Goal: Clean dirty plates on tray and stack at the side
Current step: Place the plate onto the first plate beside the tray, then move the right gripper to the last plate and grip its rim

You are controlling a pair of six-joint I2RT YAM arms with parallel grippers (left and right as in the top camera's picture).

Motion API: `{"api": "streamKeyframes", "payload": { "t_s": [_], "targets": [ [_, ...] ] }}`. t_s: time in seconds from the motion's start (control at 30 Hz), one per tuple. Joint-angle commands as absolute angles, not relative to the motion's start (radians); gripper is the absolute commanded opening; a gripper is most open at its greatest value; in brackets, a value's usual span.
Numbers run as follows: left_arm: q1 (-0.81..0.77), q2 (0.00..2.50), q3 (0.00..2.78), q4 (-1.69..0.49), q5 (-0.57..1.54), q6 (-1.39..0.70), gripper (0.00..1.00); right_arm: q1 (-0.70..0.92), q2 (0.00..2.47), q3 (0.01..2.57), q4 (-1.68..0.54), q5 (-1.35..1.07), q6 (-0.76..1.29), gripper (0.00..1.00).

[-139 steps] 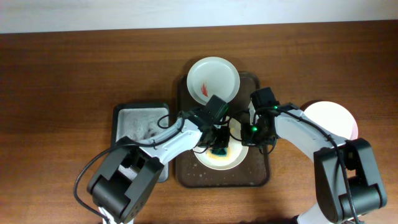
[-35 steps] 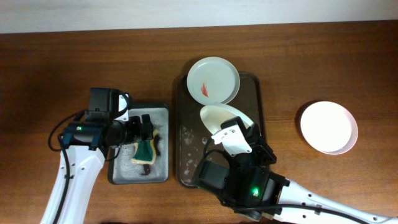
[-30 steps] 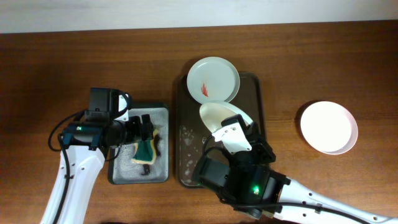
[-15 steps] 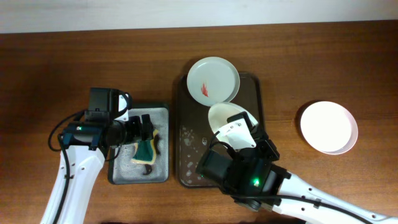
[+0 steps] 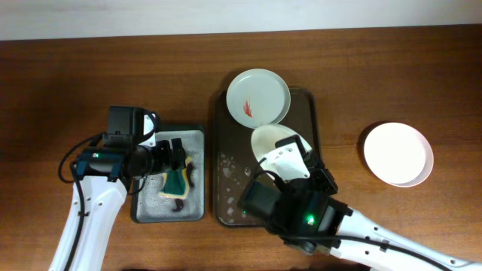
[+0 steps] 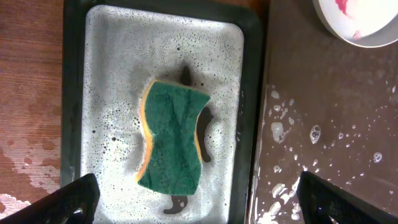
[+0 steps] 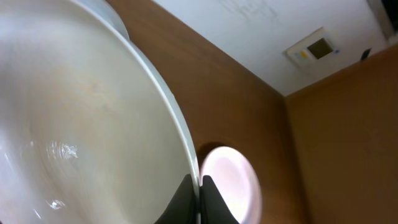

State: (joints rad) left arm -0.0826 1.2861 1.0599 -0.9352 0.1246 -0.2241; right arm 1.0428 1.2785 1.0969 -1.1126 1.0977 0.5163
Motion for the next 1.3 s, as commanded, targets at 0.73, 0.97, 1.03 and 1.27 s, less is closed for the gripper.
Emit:
{"api": "streamKeyframes", "payload": {
  "t_s": [0.73, 0.97, 1.03, 1.27],
  "targets": [
    [-0.08, 1.277, 1.065, -0.936, 0.135, -0.215, 1.0, -0.675, 1.515, 1.137, -0.854, -0.224, 0.39, 0.04],
    [-0.08, 1.277, 1.066, -0.936, 0.135, -0.215, 1.0, -0.766, 1.703, 1.148, -0.864, -0.256, 0.384, 0.57],
    [-0.08, 1.277, 1.066, -0.936, 0.135, -0.215, 0.99, -0.756, 1.633, 1.177, -0.863, -0.393, 0.332, 0.66],
    [-0.08, 1.277, 1.066, -0.936, 0.135, -0.215, 1.0, -0.247, 1.254, 1.192, -0.851, -0.498, 0.127, 0.68]
  ]
}}
